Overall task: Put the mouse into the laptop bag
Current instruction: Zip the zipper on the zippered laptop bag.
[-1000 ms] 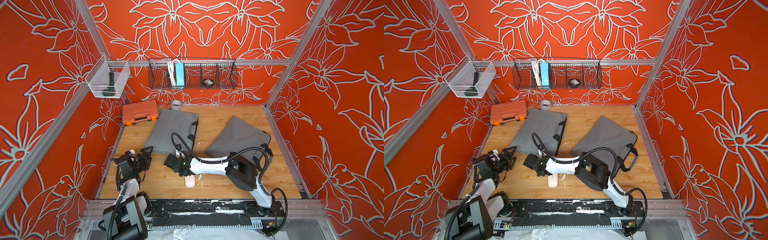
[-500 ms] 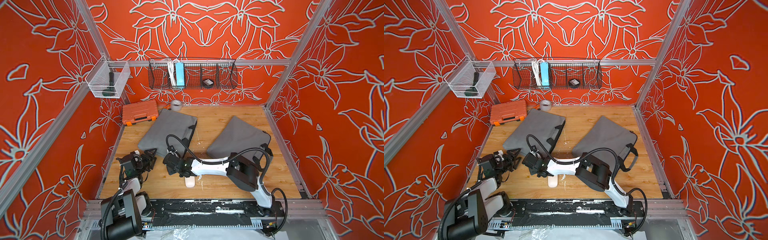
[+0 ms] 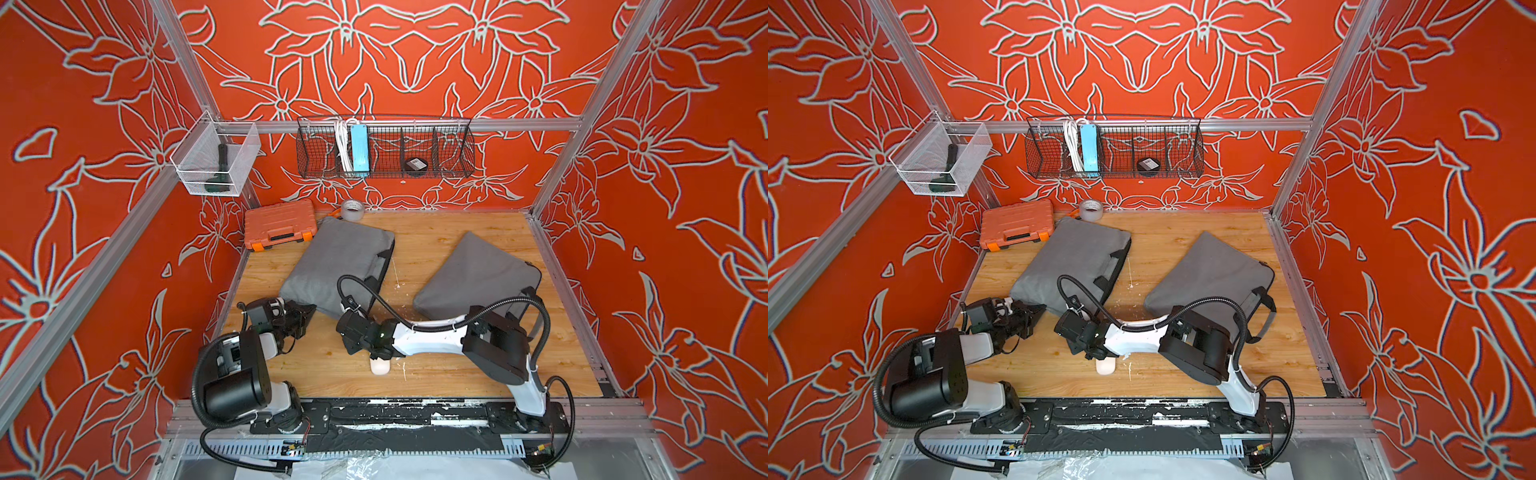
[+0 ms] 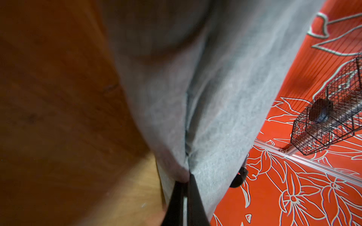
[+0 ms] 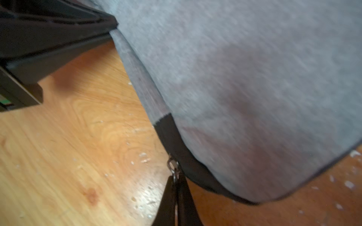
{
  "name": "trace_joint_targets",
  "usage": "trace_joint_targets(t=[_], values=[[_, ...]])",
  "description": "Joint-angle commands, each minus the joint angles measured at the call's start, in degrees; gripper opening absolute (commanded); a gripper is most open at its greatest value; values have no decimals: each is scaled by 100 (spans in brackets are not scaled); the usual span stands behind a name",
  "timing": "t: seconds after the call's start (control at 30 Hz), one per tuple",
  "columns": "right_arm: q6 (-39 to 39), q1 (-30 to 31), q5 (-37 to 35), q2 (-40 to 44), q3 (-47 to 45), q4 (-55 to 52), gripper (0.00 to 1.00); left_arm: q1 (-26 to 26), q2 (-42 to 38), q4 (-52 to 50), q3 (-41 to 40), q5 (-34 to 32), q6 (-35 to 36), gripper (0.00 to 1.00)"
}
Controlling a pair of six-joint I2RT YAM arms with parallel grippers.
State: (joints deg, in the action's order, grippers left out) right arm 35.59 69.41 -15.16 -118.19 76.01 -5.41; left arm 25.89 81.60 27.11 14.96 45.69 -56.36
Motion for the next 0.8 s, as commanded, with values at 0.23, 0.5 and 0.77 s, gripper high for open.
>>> trace_joint_targets(t=[0.23,0.5,0.77], values=[[25,-437,-186,466,-664,-67,0,219,-359,-413,81,-456,252,0],[-172,-441,29,317,-422,-118,0,226,-840,-783,61,-525,293,2],[-429,-124,150,-53,450,-360,0,147,-952,-1085,-244,-143,-45,74]])
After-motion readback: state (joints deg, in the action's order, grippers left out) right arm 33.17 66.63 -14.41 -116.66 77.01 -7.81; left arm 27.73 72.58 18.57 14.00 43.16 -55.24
